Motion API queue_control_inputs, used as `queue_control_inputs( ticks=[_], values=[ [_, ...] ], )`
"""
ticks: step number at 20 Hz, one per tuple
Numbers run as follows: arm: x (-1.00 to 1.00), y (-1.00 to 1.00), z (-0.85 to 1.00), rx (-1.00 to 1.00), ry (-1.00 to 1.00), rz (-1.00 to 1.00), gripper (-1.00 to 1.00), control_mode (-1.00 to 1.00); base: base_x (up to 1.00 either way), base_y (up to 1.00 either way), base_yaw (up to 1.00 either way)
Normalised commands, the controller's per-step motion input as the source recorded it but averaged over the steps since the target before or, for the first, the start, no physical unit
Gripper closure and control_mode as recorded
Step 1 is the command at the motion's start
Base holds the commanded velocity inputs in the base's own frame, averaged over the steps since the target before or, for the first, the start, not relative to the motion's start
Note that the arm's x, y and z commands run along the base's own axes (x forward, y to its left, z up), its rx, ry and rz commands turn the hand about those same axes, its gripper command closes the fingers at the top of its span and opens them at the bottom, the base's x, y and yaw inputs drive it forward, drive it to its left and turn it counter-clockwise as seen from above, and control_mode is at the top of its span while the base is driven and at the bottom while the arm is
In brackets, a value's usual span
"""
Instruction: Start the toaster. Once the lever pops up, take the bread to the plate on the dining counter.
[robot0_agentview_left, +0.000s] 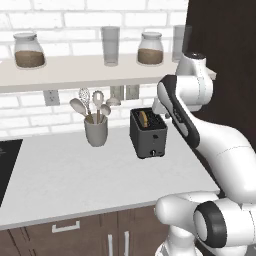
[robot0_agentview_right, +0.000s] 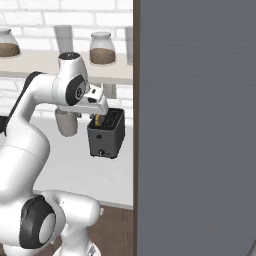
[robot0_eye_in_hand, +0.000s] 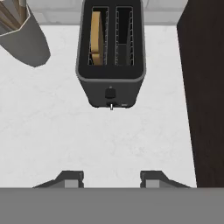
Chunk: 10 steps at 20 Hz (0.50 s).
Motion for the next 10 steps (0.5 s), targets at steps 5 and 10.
queue_control_inputs(
  ticks=[5, 10],
  values=[
    [0.16, 0.0, -0.02, 0.0, 0.0, 0.0, -1.0, -1.0, 0.0, 0.0, 0.0],
    [0.36, 0.0, -0.21, 0.0, 0.0, 0.0, -1.0, -1.0, 0.0, 0.0, 0.0]
  ],
)
